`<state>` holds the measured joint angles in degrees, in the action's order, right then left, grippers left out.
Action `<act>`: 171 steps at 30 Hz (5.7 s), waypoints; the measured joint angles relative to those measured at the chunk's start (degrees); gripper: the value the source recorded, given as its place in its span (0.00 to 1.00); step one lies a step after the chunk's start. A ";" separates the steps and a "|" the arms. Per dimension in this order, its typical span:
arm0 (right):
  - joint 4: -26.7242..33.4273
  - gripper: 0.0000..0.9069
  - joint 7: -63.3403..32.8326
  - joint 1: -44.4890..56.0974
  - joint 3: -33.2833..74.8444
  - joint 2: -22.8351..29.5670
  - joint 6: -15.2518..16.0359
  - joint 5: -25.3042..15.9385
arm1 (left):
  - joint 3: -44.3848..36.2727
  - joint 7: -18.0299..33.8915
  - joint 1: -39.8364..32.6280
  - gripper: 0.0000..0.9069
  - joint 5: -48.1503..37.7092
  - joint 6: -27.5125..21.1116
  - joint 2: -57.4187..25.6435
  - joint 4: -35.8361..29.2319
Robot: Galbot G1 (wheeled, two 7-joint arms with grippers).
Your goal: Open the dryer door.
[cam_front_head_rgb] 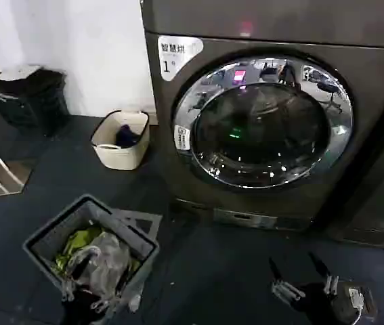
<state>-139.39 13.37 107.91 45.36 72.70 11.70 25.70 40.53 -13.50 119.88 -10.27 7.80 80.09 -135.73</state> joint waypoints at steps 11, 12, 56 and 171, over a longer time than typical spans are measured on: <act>17.81 1.00 14.03 -23.81 -1.78 -16.77 1.60 7.23 | 0.89 1.77 -3.62 1.00 -0.57 -4.18 -0.81 1.12; 19.31 1.00 15.23 -25.87 -2.84 -17.91 0.64 7.05 | 1.19 2.35 -3.91 1.00 -0.97 -4.55 -0.84 1.41; 49.25 1.00 14.07 -79.07 -45.22 -7.48 0.20 0.44 | 4.10 -2.00 -4.94 1.00 -5.00 -12.48 -3.62 -2.37; 32.78 1.00 -17.53 -7.42 84.81 -8.87 1.53 3.38 | -84.39 -9.55 -106.22 1.00 -41.57 -11.27 -6.85 44.75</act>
<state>-106.61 -4.16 100.48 130.17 63.83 13.23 29.08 -43.87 -23.05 13.65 -51.84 -3.47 73.24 -90.97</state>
